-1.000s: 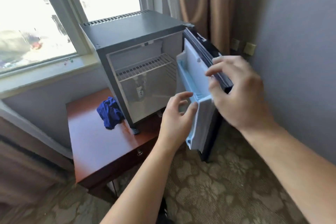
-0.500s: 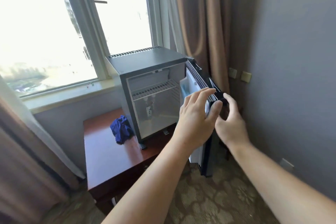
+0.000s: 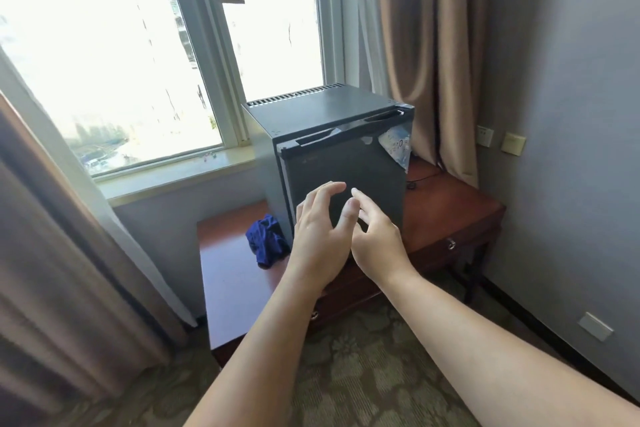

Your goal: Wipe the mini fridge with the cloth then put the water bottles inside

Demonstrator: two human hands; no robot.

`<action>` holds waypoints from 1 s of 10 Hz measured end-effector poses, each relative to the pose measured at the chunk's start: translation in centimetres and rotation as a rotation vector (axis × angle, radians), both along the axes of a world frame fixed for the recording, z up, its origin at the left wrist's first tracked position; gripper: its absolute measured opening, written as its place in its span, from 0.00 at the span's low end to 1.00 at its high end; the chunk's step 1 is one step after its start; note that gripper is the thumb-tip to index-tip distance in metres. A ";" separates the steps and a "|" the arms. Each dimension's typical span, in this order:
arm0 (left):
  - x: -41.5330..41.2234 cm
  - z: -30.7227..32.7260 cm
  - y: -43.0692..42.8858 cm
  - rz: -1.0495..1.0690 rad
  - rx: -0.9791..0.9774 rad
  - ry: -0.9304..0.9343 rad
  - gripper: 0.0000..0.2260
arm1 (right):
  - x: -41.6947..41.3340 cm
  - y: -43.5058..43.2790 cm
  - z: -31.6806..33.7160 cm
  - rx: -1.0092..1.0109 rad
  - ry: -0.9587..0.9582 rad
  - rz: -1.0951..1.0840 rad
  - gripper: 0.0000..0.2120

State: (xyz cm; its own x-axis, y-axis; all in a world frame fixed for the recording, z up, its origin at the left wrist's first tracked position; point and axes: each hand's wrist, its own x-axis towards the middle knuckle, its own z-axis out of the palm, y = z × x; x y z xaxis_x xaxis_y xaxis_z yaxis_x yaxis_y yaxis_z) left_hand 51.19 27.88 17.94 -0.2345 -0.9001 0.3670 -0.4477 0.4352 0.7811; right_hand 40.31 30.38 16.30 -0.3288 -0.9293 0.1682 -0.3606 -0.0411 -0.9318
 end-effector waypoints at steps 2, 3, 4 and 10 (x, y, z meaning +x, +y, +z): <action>1.4 -1.7 -8.1 -0.040 0.141 -0.006 0.23 | 1.9 -7.5 -0.1 0.035 -0.033 0.064 0.27; 2.2 -2.3 -12.2 -0.036 0.163 -0.004 0.24 | 2.5 -11.1 -0.2 0.032 0.006 0.057 0.26; 3.7 -3.1 -16.9 -0.031 0.134 0.006 0.24 | 2.9 -16.1 0.2 0.031 0.049 0.030 0.28; 1.8 10.4 -26.5 -0.072 0.019 0.101 0.12 | -1.8 -27.1 13.8 -0.179 0.068 -0.105 0.13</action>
